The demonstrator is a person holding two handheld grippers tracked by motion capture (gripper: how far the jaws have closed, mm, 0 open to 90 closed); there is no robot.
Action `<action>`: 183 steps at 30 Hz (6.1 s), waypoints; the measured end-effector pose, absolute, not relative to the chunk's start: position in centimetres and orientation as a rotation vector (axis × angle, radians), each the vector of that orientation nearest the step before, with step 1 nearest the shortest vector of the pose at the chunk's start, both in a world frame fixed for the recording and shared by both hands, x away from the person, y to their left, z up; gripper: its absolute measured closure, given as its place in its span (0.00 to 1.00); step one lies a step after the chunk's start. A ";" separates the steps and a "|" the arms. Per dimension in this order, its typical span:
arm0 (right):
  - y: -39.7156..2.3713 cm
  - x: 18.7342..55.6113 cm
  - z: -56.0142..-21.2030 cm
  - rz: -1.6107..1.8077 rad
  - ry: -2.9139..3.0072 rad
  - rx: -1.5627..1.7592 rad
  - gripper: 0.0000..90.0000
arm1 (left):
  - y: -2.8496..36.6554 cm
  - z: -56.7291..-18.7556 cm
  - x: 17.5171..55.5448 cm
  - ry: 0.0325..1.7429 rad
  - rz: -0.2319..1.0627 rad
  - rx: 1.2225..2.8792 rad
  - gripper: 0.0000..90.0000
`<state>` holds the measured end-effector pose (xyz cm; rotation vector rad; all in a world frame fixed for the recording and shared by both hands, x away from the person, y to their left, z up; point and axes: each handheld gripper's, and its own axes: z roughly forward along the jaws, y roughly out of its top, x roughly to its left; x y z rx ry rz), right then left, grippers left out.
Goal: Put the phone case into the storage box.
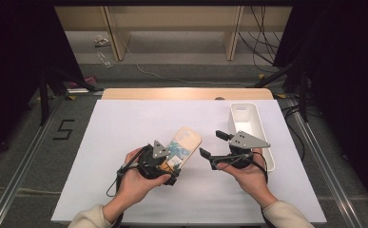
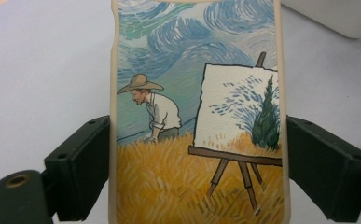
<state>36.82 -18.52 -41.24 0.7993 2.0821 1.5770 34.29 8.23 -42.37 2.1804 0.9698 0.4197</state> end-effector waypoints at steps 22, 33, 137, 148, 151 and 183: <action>-16.4 39.3 -41.5 1.558 2.131 0.861 0.17 | 7.0 -42.9 33.3 0.909 0.413 2.200 0.13; -15.8 40.1 -41.8 1.563 2.154 0.893 0.17 | 6.5 -43.1 33.0 0.886 0.413 2.210 0.13; -14.8 40.0 -39.2 1.840 2.340 0.930 0.88 | 5.3 -44.0 33.2 0.801 0.397 2.218 0.12; -16.2 39.6 -36.4 1.859 2.276 0.859 0.89 | 6.8 -43.0 33.6 0.773 0.372 2.102 0.13; -16.5 39.6 -36.2 1.828 2.274 0.830 0.88 | 7.1 -43.0 33.8 0.792 0.379 2.092 0.15; -16.7 39.6 -35.0 1.678 2.508 0.465 0.88 | 7.9 -42.8 34.9 0.673 0.268 2.086 0.24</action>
